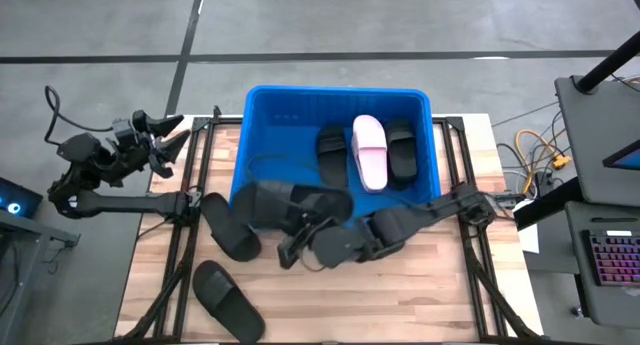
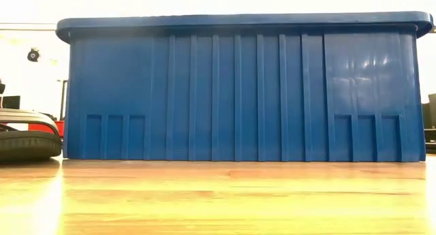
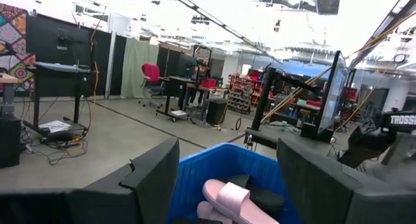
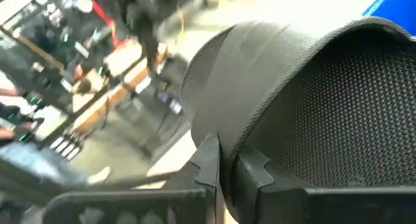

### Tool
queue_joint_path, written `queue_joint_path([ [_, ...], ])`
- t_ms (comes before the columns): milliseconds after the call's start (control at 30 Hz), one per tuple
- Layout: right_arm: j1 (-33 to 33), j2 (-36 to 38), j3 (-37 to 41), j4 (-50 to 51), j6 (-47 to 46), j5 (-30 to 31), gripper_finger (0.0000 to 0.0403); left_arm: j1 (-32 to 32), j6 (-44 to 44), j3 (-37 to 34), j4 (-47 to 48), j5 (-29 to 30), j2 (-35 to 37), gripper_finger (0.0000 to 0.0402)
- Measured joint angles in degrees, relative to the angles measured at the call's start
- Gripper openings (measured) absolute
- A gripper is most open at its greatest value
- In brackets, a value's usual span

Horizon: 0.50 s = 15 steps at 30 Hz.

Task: Pick and place slides into bin
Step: Put the black slide into the blue container

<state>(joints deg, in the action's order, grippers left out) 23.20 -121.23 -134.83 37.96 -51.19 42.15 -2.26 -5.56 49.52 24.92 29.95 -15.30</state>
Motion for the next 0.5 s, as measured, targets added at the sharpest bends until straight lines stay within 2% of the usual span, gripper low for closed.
queue_joint_path([
  [100,0.0,2.3,-0.1,0.0,6.1,5.9,0.0012,0.0,-0.1,0.0,0.1,-1.3,0.5,0.0244],
  [200,-0.2,3.9,-0.1,0.4,12.1,11.5,0.0012,0.0,-0.7,0.0,0.1,-5.2,0.6,0.0244],
  [333,-0.9,5.6,0.0,0.8,18.7,17.5,0.0012,0.0,-8.1,0.0,-0.1,-14.3,0.5,0.0244],
  [433,-1.4,7.2,0.0,0.8,24.2,19.2,0.0012,0.0,-17.7,0.0,-4.4,-20.7,-0.7,0.0244],
  [500,-2.0,8.4,0.0,0.7,26.7,19.7,0.0012,0.0,-21.6,0.1,-7.9,-27.0,-2.1,0.0244],
])
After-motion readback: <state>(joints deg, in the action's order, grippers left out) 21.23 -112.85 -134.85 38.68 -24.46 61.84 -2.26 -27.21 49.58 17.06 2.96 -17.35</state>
